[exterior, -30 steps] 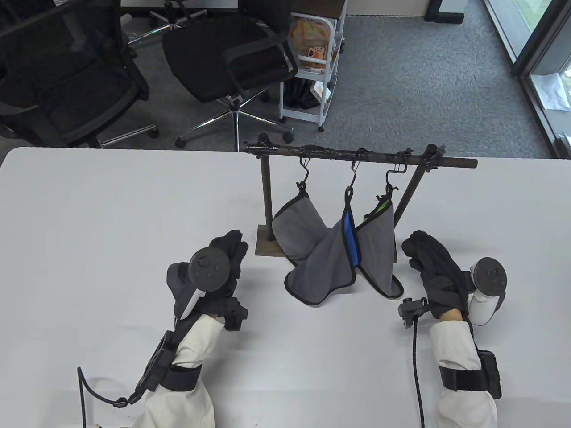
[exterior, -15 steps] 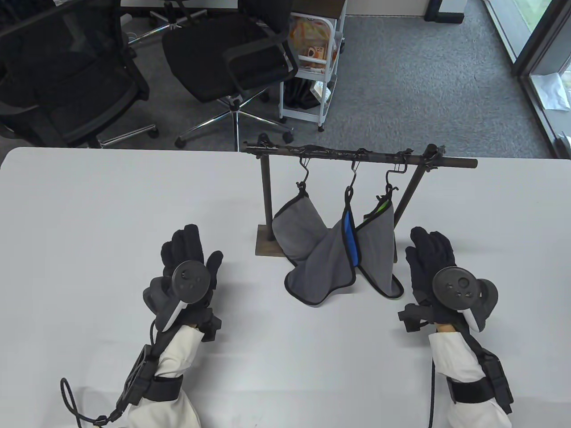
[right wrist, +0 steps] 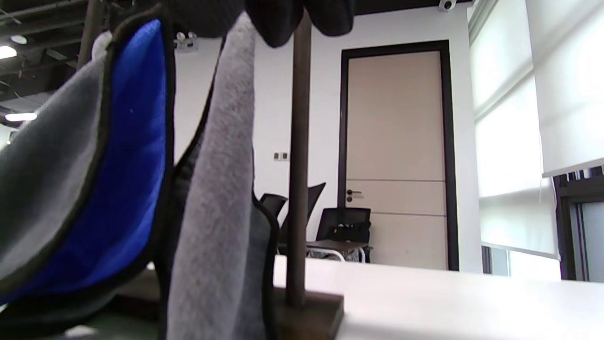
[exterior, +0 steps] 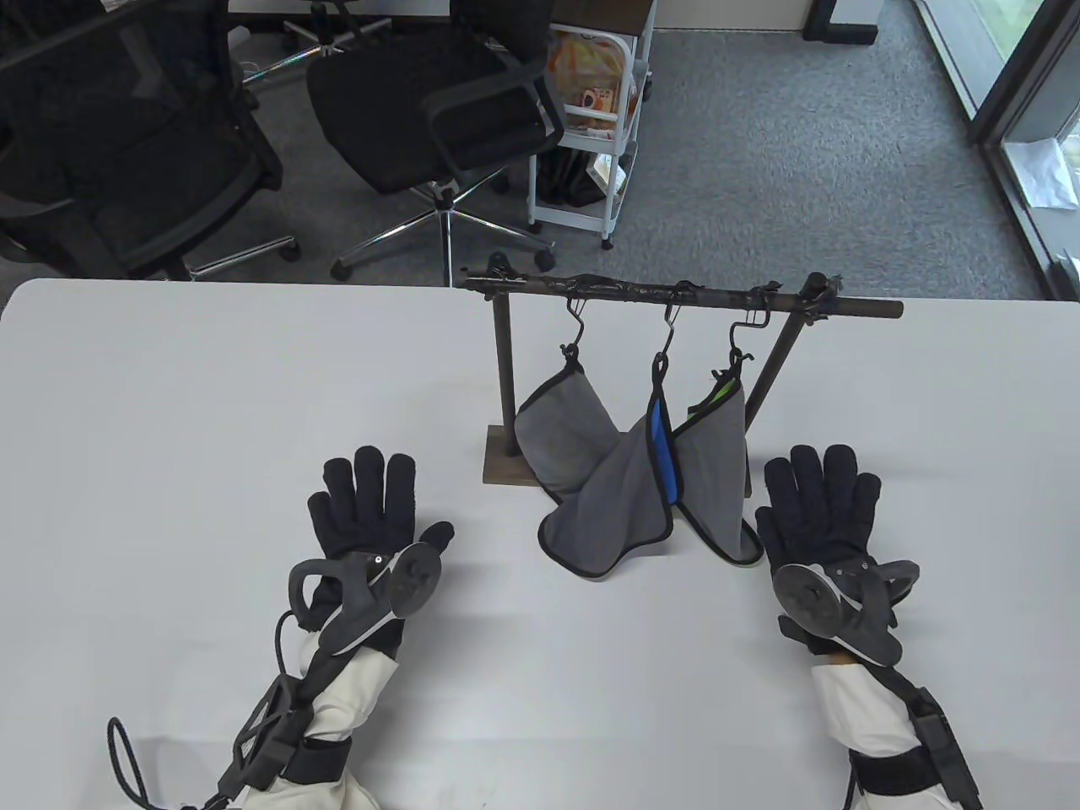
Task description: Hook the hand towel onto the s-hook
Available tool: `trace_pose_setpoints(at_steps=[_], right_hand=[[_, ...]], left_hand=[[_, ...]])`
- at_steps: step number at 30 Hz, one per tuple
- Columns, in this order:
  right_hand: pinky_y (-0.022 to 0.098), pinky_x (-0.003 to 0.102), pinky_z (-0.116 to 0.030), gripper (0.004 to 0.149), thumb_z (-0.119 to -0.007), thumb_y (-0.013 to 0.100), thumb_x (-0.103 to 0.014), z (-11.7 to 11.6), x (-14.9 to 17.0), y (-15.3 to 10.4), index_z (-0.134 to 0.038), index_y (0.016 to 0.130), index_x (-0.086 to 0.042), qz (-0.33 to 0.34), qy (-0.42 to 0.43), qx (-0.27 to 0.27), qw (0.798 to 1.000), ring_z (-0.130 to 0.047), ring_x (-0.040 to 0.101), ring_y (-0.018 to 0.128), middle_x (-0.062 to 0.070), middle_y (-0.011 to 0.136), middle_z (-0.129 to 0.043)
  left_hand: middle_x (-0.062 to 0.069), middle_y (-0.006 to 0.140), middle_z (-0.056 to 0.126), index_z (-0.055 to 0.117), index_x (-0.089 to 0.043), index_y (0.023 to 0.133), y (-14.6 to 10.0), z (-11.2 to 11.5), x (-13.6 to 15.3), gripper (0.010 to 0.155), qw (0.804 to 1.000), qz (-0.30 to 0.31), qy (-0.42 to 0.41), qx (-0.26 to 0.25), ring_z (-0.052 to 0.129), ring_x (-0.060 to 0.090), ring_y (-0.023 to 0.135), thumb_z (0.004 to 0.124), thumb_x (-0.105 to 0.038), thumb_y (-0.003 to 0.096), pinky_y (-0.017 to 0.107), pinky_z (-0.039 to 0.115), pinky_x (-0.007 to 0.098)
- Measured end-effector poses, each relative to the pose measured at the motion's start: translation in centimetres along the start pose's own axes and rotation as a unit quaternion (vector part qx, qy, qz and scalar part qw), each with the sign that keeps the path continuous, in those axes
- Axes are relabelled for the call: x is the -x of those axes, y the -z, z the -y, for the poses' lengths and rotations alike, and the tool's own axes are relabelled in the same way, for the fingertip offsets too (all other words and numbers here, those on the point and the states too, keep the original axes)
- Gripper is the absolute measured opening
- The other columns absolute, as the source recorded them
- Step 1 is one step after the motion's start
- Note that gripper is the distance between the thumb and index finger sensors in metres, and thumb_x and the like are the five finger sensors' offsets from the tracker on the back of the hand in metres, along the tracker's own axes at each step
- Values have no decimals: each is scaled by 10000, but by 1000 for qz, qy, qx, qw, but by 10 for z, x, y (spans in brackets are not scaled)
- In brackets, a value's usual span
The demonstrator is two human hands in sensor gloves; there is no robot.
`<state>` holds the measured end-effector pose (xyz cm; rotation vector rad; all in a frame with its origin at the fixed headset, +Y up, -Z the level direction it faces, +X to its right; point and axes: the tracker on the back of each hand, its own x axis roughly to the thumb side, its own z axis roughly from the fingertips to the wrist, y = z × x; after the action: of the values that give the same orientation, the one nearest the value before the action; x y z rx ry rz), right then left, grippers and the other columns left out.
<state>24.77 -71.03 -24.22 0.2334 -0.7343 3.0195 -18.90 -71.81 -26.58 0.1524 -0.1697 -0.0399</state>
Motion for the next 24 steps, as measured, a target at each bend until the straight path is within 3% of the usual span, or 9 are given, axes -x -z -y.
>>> trace_pose_setpoints(at_steps=[7, 24], right_hand=[[690, 641, -92, 641, -542, 615, -433, -4, 7, -11, -370, 1149, -122, -11, -4, -21, 1000, -41, 420, 1032, 216, 1197, -275], [687, 641, -89, 643, -537, 615, -434, -8, 17, -12, -377, 1148, -113, -28, 18, -40, 999, -41, 421, 1031, 222, 1195, -280]], left_hand=[[281, 1219, 90, 52, -132, 1163, -3, 10, 4, 873, 1000, 9, 19, 19, 132, 590, 1069, 456, -612, 556, 745, 289, 772], [280, 1223, 124, 92, -125, 1172, -2, 15, 6, 860, 999, 7, 24, 31, 134, 584, 1070, 467, -597, 559, 745, 297, 768]])
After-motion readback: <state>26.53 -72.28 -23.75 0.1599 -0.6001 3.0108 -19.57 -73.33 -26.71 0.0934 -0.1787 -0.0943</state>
